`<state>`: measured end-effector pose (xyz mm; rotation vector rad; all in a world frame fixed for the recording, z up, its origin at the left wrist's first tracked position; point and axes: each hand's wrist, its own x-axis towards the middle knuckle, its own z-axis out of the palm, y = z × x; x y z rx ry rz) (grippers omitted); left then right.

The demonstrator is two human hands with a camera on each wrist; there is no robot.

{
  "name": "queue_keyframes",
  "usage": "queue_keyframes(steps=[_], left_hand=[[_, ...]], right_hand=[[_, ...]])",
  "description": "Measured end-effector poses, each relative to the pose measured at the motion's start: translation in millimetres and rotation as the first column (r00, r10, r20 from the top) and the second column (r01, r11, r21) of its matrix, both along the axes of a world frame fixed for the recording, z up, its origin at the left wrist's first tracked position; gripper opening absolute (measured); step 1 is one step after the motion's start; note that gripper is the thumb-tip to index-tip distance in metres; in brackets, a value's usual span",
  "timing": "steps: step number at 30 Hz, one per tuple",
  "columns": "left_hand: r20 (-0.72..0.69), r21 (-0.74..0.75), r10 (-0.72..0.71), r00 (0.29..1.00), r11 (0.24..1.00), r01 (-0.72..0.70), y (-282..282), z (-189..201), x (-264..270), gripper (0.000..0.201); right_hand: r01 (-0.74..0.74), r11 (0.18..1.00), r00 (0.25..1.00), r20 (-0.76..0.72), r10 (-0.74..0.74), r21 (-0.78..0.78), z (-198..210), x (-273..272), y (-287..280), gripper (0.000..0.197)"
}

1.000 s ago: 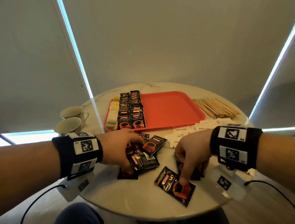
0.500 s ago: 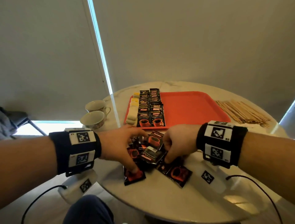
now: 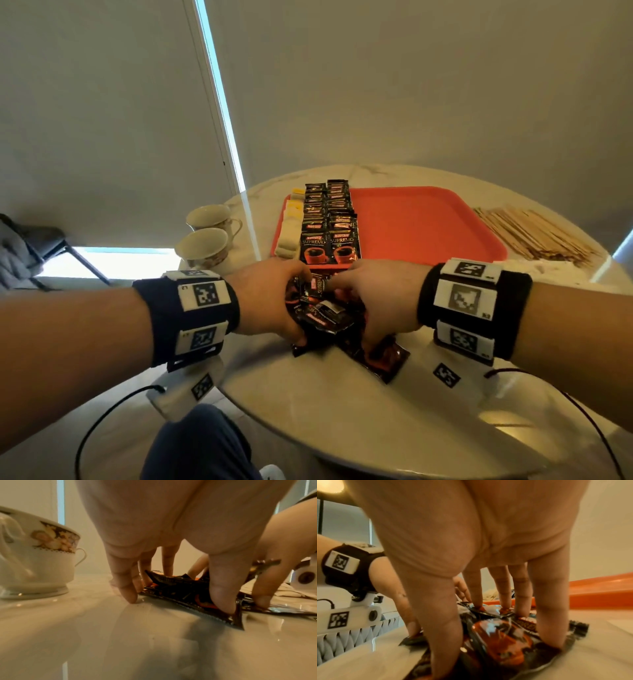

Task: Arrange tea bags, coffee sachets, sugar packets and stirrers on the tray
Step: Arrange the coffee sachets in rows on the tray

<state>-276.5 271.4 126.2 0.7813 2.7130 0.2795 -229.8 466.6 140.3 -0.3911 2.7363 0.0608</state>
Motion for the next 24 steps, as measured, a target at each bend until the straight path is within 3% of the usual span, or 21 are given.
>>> queue_keyframes(steps=[3,7,12,17,19,24], left_hand=[[0.002,0.011,0.058,0.998,0.998,-0.058,-4,0,-1,0.090],[0.167,0.101,0.210,0.963,0.968,-0.228,-16,2,-7,0.090],[0.398,0.251,0.344,0.851,0.851,-0.461,-13,-3,-15,0.088],[0.495,0.325,0.375,0.784,0.757,-0.567,-9,-10,-17,0.076],[0.530,0.361,0.361,0.767,0.722,-0.590,-10,-9,-17,0.075],[0.577,0.401,0.327,0.748,0.685,-0.608,-9,-4,-14,0.072]], right_hand=[[0.020,0.998,0.999,-0.036,-0.023,-0.067,0,-5,-3,0.091],[0.038,0.986,0.999,-0.018,-0.042,-0.162,1,-8,-10,0.106],[-0.012,0.990,0.999,-0.035,0.007,-0.143,3,-16,-26,0.108],[-0.026,0.997,0.997,-0.078,0.020,-0.071,-5,-21,-32,0.122],[-0.031,0.997,0.994,-0.104,0.024,-0.069,-5,-24,-33,0.115],[-0.038,0.995,0.979,-0.205,0.019,-0.090,-6,-31,-35,0.076]])
